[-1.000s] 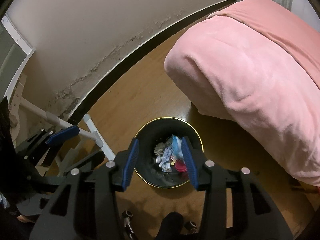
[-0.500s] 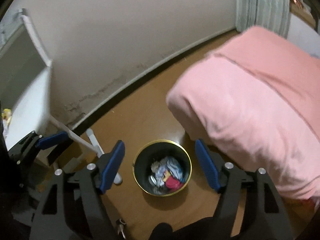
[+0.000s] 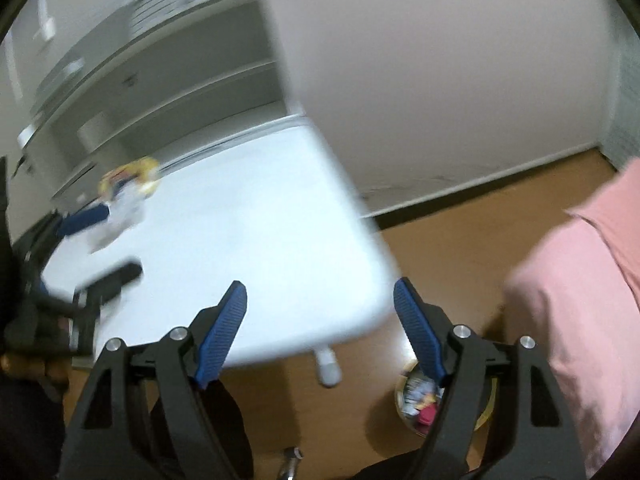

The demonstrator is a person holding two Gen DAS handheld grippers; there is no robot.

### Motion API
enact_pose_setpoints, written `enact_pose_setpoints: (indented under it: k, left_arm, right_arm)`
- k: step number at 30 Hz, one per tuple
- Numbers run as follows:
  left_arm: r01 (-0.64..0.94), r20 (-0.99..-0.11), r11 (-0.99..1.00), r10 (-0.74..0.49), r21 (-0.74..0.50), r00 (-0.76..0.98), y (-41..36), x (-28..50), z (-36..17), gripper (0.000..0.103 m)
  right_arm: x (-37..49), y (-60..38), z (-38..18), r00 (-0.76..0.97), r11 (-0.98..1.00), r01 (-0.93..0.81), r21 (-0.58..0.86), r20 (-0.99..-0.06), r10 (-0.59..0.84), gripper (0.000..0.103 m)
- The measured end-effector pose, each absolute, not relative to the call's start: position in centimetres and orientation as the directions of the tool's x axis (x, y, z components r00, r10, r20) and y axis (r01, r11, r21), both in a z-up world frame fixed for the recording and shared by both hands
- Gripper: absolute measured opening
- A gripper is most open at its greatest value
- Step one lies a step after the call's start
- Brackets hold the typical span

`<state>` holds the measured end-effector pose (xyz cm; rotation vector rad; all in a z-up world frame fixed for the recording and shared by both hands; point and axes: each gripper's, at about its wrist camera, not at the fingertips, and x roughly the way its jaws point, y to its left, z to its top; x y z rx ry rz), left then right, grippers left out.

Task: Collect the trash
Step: 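Move both open tools back to the desk, then grasp the clear plastic bag with the left tool while the right tool grasps the blue cloth sock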

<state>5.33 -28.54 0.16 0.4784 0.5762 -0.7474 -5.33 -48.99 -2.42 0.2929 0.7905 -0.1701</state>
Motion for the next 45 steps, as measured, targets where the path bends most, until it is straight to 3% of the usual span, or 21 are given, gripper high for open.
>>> enact_pose_setpoints:
  k: [6,16,18,19,20,23,28,35,38,41,42,45]
  left_arm:
    - [0.580,-0.651,0.780,-0.316,0.236,0.690,-18.7,13.0,-1.2,0.093]
    - [0.606,-0.671,0.750,-0.307,0.266,0.674,-17.3,18.2,-3.8,0.092]
    - [0.614,-0.670,0.743,-0.315,0.267,0.673,-17.9,18.4,-4.1,0.081]
    - [0.618,-0.677,0.741,-0.315,0.263,0.666,-18.0,18.3,-4.2,0.054]
    - [0.623,-0.696,0.741,-0.309,0.251,0.648,-18.0,18.4,-4.4,0.034]
    - [0.621,-0.709,0.752,-0.313,0.221,0.632,-17.2,17.9,-4.1,0.025]
    - [0.593,-0.690,0.788,-0.337,0.167,0.641,-13.3,14.7,-1.9,0.025]
    - [0.438,-0.678,0.898,-0.293,0.047,0.674,-5.5,13.2,-0.4,0.025]
    - [0.364,-0.686,0.931,-0.255,0.015,0.681,-2.7,13.7,-0.7,0.025]
    - [0.324,-0.700,0.946,-0.227,0.006,0.677,-1.4,14.0,-1.2,0.025]
    - [0.317,-0.701,0.949,-0.220,0.008,0.679,-1.4,14.0,-1.2,0.025]
    - [0.297,-0.701,0.955,-0.206,0.008,0.682,-1.1,13.7,-1.2,0.024]
  right_arm:
    - [2.0,-42.5,-2.9,0.677,0.973,0.094,0.212,-0.730,0.094,0.073]
    - [9.5,-35.0,-3.4,0.639,0.973,-0.055,0.222,-0.742,0.205,0.073]
    - [10.7,-34.2,-3.6,0.635,0.974,-0.065,0.215,-0.744,0.207,0.073]
    - [11.1,-34.0,-3.7,0.633,0.975,-0.071,0.210,-0.747,0.206,0.073]
    - [11.7,-34.0,-3.7,0.631,0.976,-0.075,0.204,-0.749,0.205,0.073]
    - [13.4,-33.4,-3.6,0.631,0.977,-0.083,0.197,-0.748,0.204,0.073]
    - [17.0,-31.5,-3.4,0.633,0.976,-0.124,0.180,-0.743,0.217,0.073]
    - [23.3,-27.1,-4.4,0.609,0.973,-0.201,0.113,-0.764,0.215,0.070]
    - [25.4,-25.7,-5.5,0.588,0.974,-0.209,0.083,-0.786,0.193,0.064]
    - [26.5,-25.2,-6.3,0.571,0.978,-0.198,0.069,-0.803,0.172,0.047]
    - [26.5,-25.2,-6.5,0.570,0.979,-0.192,0.072,-0.804,0.170,0.031]
    - [25.8,-25.6,-6.2,0.583,0.980,-0.177,0.091,-0.792,0.179,0.013]
